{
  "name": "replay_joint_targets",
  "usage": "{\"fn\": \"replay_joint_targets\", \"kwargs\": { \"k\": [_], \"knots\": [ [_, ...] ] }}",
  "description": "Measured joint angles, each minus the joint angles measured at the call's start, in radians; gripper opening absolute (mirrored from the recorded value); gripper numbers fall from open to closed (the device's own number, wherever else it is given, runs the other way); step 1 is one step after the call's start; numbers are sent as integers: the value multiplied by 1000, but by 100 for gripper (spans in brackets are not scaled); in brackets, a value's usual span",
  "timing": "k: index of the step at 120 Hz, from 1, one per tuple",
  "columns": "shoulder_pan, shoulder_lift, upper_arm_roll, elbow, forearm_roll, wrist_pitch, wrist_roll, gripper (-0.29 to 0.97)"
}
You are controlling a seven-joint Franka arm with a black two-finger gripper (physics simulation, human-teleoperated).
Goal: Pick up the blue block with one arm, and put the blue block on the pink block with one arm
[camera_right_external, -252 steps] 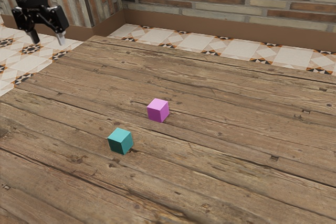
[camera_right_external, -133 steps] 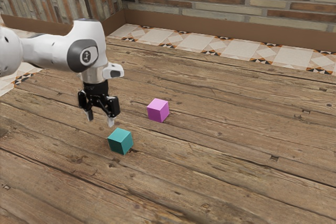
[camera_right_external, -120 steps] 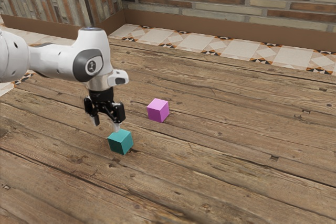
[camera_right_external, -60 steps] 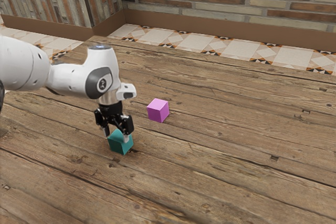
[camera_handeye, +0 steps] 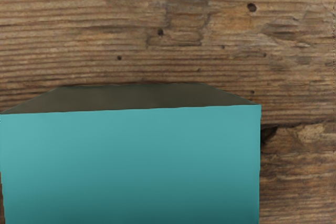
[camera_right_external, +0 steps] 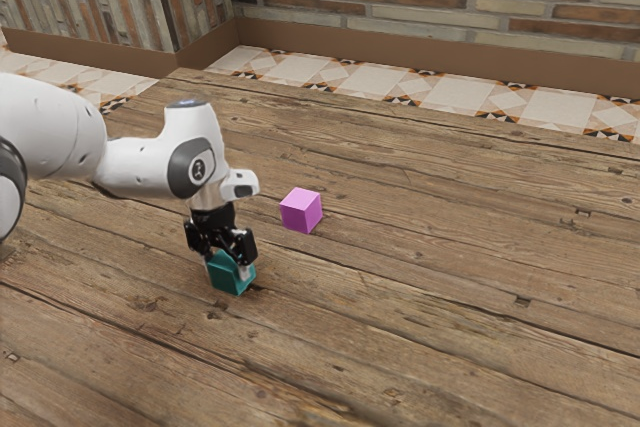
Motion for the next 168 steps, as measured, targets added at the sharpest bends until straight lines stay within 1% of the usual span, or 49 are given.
{"fn": "replay_joint_targets", "kwargs": {
  "k": [30,49,61,78,85,102,116,129,138,148,160,168],
  "knots": [
    [2,9,9,-1,-59,3,71,52],
    [14,41,9,23,-86,3,105,49],
    [13,43,9,26,-93,3,121,47],
    [13,42,10,30,-95,3,138,40],
    [10,31,11,30,-95,2,143,37],
    [5,1,15,33,-93,0,151,35],
    [2,4,17,127,-83,-3,154,34],
    [7,75,26,295,-59,-35,154,34],
    [10,130,34,398,-32,-77,145,34],
    [11,161,37,454,-7,-122,130,34],
    [12,198,38,519,5,-184,100,34],
    [17,239,37,592,7,-229,78,34]
  ]
}}
